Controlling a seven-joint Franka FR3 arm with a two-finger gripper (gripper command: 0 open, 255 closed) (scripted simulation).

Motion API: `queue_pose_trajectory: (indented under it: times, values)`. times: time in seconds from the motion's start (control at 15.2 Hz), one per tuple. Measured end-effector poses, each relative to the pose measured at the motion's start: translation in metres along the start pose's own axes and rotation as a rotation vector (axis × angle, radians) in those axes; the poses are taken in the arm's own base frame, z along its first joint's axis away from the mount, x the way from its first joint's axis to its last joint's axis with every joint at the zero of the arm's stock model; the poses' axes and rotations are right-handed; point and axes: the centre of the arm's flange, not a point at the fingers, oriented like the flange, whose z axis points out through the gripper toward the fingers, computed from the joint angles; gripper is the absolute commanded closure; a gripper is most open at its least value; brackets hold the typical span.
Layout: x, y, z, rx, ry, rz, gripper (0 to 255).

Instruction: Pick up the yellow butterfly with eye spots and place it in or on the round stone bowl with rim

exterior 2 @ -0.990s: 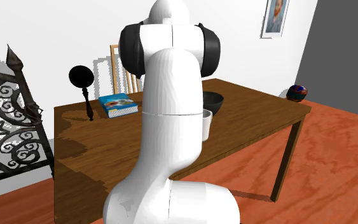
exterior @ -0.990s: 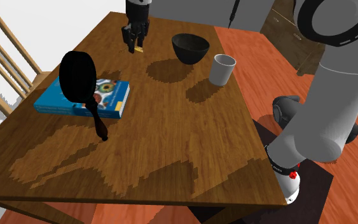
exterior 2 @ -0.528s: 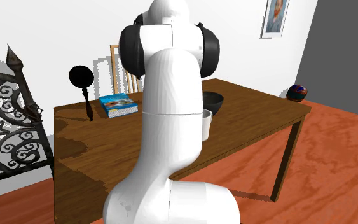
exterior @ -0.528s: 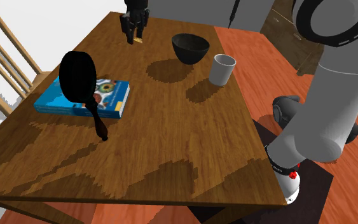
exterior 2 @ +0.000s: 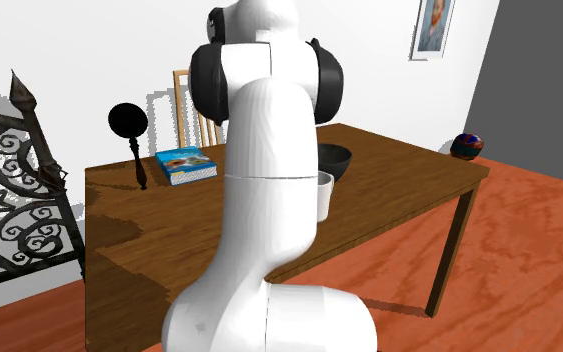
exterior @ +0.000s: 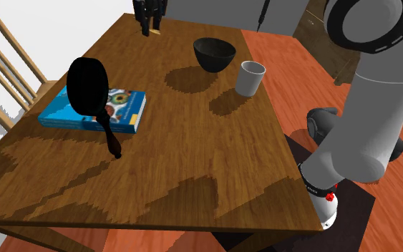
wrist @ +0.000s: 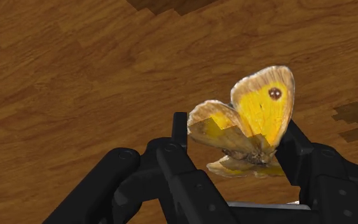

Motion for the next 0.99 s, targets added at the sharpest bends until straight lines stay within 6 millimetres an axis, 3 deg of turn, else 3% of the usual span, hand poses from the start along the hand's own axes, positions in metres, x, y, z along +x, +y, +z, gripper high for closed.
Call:
queue_pose_trajectory:
  times: [0.13, 0.26, 0.99]
  values:
    - [0.001, -0.001, -0.010, 0.000, 0.000, 0.000, 255]
    - [-0.013, 0.010, -0.013, 0.000, -0.001, 0.000, 255]
    - [-0.104, 0.114, -0.035, -0.001, 0.000, 0.001, 255]
